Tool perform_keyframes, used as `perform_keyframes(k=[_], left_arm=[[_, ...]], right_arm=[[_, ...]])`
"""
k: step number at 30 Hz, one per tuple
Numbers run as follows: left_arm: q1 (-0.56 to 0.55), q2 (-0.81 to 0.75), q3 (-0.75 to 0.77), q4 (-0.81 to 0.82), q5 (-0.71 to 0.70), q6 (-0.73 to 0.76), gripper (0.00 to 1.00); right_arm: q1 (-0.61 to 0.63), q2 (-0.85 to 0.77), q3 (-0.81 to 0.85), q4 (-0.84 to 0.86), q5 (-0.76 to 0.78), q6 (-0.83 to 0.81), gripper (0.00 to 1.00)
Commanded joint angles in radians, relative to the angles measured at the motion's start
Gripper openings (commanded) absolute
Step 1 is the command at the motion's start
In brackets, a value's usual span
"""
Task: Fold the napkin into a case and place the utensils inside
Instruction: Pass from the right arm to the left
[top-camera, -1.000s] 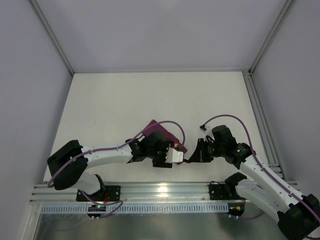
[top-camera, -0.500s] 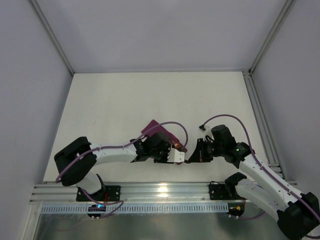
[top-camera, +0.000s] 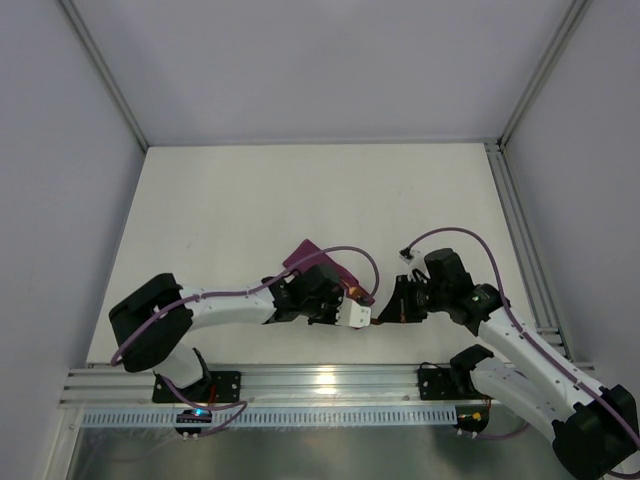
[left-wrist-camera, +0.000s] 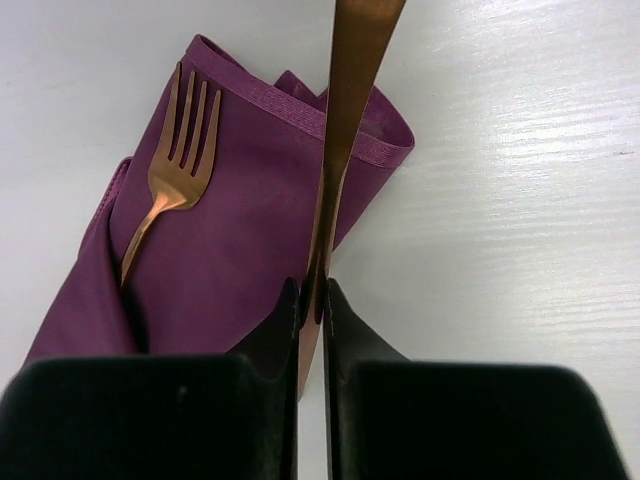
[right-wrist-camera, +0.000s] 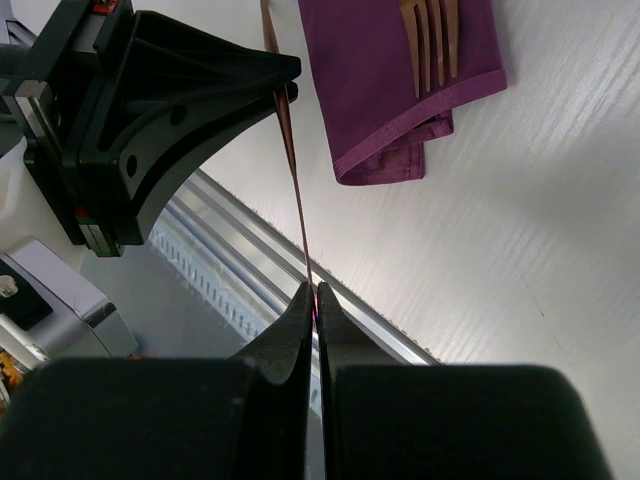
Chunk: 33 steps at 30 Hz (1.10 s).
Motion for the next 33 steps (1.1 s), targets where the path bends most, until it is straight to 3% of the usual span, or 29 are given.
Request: perform_keyframes(k=[1,7,9,10,13,27,31,33], left_arm=[[-0.003,0.012,0.037,0.011,0.027,-0.025,0.00],[-0.001,-0.014,0.080,-0.093,0.022,-0.006,0.00],[-0.003,-0.031,0.091,-0.110,0.007,0.004,0.00],[-0.001,-0.036,0.094,-0.127,0.002,0.009,0.00],[-0.001,-0.034,0.119,-0.170,-0.014,0.030,0.00],[-0.063,0.042,0.201,-0.294,-0.103,0.156,0.00],[-0.061,0.046,0.214,-0.291,-0.113,0.161,0.00],[-0.063,0.049,0.231,-0.290,-0.125,0.159,0.00]], right_arm=[[0.005,0.004,-0.007,0.019,-0.028,-0.004,0.03],[0.005,0.011,-0.027,0.057,-0.063,-0.010,0.04],[0.006,0.013,-0.030,0.090,-0.089,0.001,0.12],[0.006,0.013,-0.030,0.103,-0.092,0.010,0.21],[0.006,0.019,-0.032,0.137,-0.106,0.021,0.32],[0.006,0.057,-0.053,0.222,-0.094,0.058,0.31],[0.005,0.062,-0.063,0.237,-0.109,0.068,0.21],[0.005,0.070,-0.066,0.234,-0.120,0.067,0.22]])
